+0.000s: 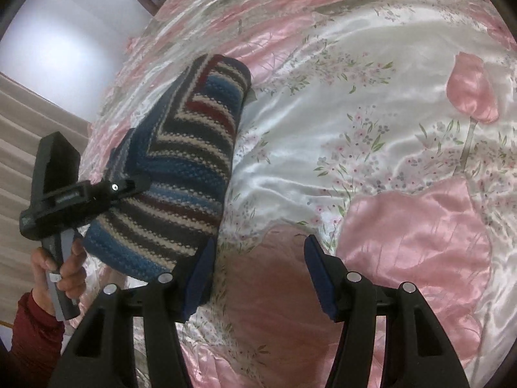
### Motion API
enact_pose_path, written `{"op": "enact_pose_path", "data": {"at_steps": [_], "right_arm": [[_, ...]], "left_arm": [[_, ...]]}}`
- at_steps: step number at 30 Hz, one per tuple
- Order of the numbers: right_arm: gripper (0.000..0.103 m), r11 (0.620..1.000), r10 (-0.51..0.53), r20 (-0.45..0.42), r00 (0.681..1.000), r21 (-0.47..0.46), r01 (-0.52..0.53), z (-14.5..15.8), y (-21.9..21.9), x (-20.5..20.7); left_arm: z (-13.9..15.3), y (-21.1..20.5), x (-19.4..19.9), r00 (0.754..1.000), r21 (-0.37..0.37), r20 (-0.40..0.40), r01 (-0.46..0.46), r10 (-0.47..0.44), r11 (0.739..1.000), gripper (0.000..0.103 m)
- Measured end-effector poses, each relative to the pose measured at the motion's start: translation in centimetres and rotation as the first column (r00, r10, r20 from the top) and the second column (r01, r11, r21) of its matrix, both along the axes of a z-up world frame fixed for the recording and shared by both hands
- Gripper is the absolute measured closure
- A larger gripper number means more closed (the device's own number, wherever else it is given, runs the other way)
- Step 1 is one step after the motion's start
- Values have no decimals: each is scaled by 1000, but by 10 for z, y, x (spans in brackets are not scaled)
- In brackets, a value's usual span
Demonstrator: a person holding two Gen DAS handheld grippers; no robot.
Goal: Fold small clothes
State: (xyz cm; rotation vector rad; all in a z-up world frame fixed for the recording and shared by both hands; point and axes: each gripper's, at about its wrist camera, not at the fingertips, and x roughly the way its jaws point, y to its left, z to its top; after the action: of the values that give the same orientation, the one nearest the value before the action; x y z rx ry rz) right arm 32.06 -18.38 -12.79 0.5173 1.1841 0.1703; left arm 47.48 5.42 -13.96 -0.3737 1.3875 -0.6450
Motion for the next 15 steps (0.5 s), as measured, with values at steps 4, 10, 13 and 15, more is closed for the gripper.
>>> {"op": "enact_pose_path", "data": {"at_steps": [4, 10, 13, 15], "right_arm": [[44, 1000, 4, -3, 1000, -2, -4, 0, 2, -1], [44, 1000, 31, -11, 999, -1, -31, -6, 11, -2], [44, 999, 50, -12, 999, -5, -50, -7, 17, -1], [44, 998, 57, -11, 998, -3, -57, -8, 20, 1]], "left_arm": [[18, 0, -8, 996, 0, 83, 20, -20, 1000, 76], [41, 13, -11, 987, -18, 160, 16, -13, 1000, 78], [60, 32, -10, 978, -27, 207, 8, -2, 1000, 78], [73, 50, -8, 971, -9, 240, -3, 5, 1000, 78]]}}
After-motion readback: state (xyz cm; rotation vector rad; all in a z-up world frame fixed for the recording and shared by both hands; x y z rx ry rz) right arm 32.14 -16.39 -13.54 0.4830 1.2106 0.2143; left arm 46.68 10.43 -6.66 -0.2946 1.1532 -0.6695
